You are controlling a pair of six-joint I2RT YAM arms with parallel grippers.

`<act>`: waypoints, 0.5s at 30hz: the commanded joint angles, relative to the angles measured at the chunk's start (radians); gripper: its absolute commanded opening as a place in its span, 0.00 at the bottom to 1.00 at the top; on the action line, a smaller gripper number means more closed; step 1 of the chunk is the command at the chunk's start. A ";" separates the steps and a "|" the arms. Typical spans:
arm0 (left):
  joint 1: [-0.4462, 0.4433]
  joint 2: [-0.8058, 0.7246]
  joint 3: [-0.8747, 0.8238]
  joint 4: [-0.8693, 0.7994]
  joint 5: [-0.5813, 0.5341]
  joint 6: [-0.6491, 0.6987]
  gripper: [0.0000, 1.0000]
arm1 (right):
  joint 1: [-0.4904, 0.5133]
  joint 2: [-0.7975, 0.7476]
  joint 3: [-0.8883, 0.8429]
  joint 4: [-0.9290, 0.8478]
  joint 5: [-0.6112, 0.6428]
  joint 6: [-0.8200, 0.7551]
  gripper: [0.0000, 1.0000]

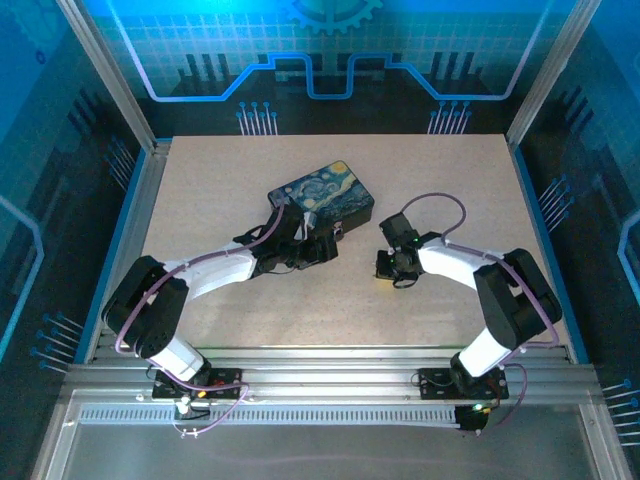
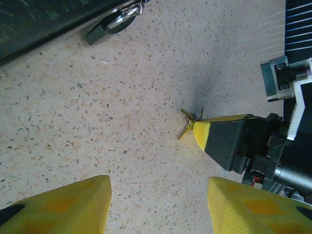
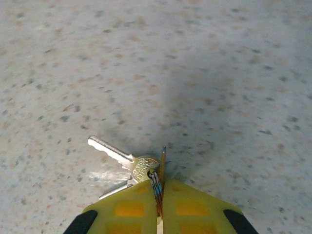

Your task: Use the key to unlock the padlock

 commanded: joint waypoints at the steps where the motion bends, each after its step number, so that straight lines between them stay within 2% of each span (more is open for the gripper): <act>1: 0.007 -0.004 0.001 -0.002 0.049 0.036 0.55 | 0.006 -0.077 -0.021 0.054 -0.127 -0.177 0.00; 5: 0.009 0.020 0.003 0.066 0.121 0.022 0.54 | -0.001 -0.155 -0.016 0.084 -0.301 -0.292 0.00; 10: 0.010 0.053 0.012 0.145 0.183 -0.021 0.51 | 0.001 -0.189 -0.004 0.101 -0.448 -0.345 0.00; 15: 0.010 0.063 0.018 0.190 0.223 -0.033 0.48 | 0.001 -0.195 0.013 0.085 -0.465 -0.344 0.00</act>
